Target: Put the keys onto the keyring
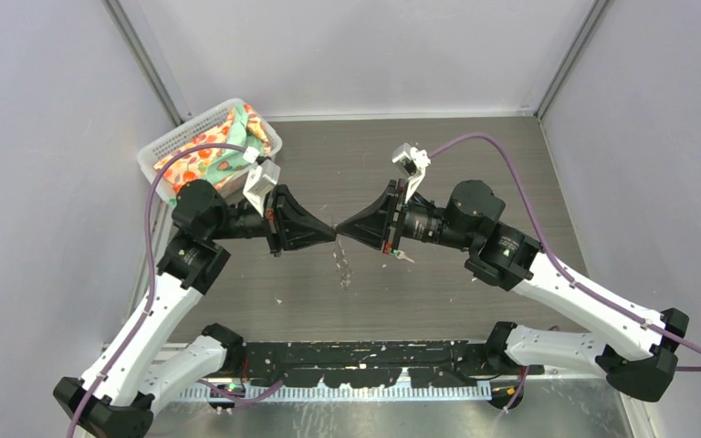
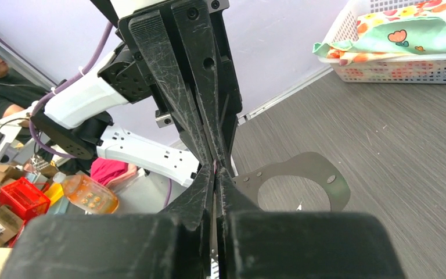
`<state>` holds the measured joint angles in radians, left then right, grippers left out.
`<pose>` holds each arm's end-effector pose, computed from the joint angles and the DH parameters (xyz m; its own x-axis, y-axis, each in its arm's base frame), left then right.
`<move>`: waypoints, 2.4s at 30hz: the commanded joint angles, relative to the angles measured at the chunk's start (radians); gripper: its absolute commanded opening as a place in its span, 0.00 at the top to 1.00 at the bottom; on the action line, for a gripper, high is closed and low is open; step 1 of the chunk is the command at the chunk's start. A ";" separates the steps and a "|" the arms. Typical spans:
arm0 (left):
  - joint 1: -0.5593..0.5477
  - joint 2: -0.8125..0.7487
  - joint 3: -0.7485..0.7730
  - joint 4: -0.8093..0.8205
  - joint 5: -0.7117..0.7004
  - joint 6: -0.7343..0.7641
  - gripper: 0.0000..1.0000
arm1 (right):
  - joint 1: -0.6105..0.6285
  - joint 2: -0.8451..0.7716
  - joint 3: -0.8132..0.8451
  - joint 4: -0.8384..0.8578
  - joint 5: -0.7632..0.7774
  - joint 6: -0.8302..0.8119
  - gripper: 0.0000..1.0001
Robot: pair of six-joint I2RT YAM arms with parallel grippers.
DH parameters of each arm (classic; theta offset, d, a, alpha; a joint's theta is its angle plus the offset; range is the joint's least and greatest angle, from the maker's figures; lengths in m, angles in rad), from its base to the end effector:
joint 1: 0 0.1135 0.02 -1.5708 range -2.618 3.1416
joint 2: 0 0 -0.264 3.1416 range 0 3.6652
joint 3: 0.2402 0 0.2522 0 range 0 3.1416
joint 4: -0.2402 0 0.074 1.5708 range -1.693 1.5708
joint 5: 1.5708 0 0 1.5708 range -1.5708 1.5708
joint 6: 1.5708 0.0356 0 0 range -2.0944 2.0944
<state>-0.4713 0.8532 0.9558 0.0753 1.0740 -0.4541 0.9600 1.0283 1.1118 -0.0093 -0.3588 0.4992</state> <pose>0.1403 -0.1066 0.4133 -0.2914 -0.0861 -0.9527 0.9564 -0.0067 -0.2919 0.1216 0.1955 0.4278 -0.4260 0.1731 -0.8880 -0.8701 0.1905 0.4546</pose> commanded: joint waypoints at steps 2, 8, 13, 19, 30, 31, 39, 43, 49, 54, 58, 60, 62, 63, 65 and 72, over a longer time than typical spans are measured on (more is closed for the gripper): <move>-0.003 -0.008 0.006 0.054 -0.023 -0.007 1.00 | 0.000 -0.032 0.002 -0.070 0.043 -0.024 0.99; -0.003 -0.011 0.000 0.006 0.006 0.030 0.89 | 0.000 -0.035 0.050 -0.178 0.066 -0.059 0.99; -0.003 0.008 0.030 -0.179 0.045 0.171 0.52 | 0.001 0.065 0.265 -0.527 0.052 -0.166 0.99; -0.003 -0.001 0.012 -0.234 0.072 0.296 0.53 | 0.002 0.195 0.470 -0.880 0.036 -0.244 0.99; -0.016 0.085 -0.009 -0.190 0.163 0.325 0.61 | 0.031 0.389 0.709 -1.096 0.041 -0.284 0.99; -0.023 0.089 -0.015 -0.191 0.171 0.325 0.62 | 0.033 0.404 0.724 -1.101 0.037 -0.288 0.99; -0.053 0.092 -0.026 -0.222 0.215 0.331 0.66 | 0.063 0.470 0.796 -1.121 0.020 -0.321 0.99; -0.056 0.093 -0.026 -0.224 0.205 0.331 0.70 | 0.079 0.494 0.819 -1.127 0.013 -0.335 0.99; -0.058 0.090 -0.036 -0.223 0.200 0.332 0.90 | 0.087 0.513 0.849 -1.124 0.008 -0.342 0.99; -0.058 0.080 -0.039 -0.227 0.180 0.333 1.00 | 0.089 0.508 0.842 -1.099 -0.001 -0.333 0.99; -0.058 0.077 -0.029 -0.221 0.173 0.311 1.00 | 0.089 0.476 0.806 -1.056 -0.008 -0.318 0.90; -0.058 0.078 -0.026 -0.197 0.173 0.274 1.00 | 0.089 0.445 0.773 -1.023 -0.003 -0.305 0.88; -0.058 0.080 -0.031 -0.153 0.173 0.215 1.00 | 0.089 0.414 0.735 -0.992 0.006 -0.297 0.86; -0.058 0.080 -0.034 -0.129 0.174 0.186 1.00 | 0.087 0.397 0.716 -0.978 0.020 -0.290 0.83; -0.058 0.081 -0.044 -0.082 0.174 0.132 1.00 | 0.081 0.352 0.676 -0.936 0.067 -0.270 0.71; -0.058 0.057 -0.046 -0.084 0.122 0.098 1.00 | 0.017 0.115 0.448 -0.753 0.237 -0.197 0.48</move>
<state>-0.5236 0.9466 0.9089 -0.0669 1.2278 -0.3126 1.0050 1.3071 1.6672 -0.9382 -0.2520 0.2474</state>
